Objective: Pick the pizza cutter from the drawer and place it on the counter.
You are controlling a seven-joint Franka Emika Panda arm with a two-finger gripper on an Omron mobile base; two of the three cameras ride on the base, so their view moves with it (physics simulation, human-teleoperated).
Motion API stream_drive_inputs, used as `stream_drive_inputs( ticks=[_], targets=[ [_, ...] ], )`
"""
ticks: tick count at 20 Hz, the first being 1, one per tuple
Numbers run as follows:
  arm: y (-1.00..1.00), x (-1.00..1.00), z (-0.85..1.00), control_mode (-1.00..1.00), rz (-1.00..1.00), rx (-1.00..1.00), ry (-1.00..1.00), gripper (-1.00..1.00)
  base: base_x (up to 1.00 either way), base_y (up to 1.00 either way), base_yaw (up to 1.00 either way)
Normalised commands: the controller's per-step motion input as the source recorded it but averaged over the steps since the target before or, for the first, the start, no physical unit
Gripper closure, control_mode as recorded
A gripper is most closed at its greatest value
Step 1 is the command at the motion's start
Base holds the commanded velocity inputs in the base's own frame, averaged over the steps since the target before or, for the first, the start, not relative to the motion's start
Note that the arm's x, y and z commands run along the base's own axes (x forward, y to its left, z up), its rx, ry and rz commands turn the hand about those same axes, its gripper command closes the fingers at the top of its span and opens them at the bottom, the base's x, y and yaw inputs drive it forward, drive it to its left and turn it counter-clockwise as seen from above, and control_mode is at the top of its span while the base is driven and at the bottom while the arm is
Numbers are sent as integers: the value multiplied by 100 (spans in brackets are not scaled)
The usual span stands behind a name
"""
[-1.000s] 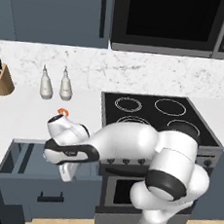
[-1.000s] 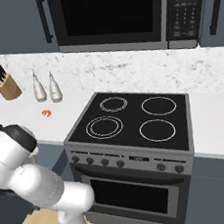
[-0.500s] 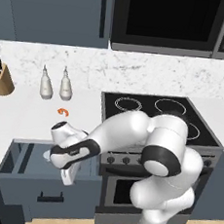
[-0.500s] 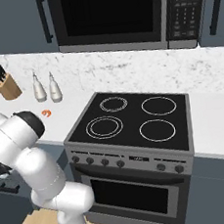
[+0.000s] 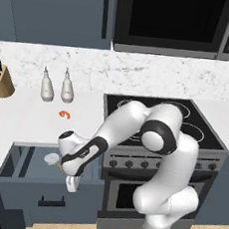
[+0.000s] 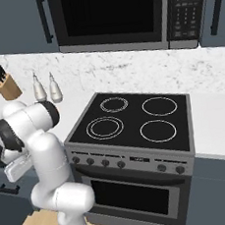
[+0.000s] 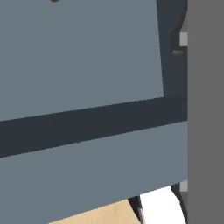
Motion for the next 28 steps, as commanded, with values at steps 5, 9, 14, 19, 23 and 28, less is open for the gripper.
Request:
stream_drive_inputs(
  ticks=[5, 9, 14, 19, 23, 28],
  targets=[
    [0, -25, -15, -100, 7, 1, 1, -100, 0, 0, 0],
    [0, -100, -7, -100, 18, 0, -8, -100, 0, 0, 0],
    [0, -100, -2, -100, 21, 0, -13, -100, 0, 0, 0],
    [0, -100, 0, -100, 23, 1, -20, -100, 0, 0, 0],
    [0, -100, 23, -100, 20, 6, -38, -100, 0, 0, 0],
    [3, -51, 95, -100, 4, 22, -34, -100, 0, 0, 0]
  ],
)
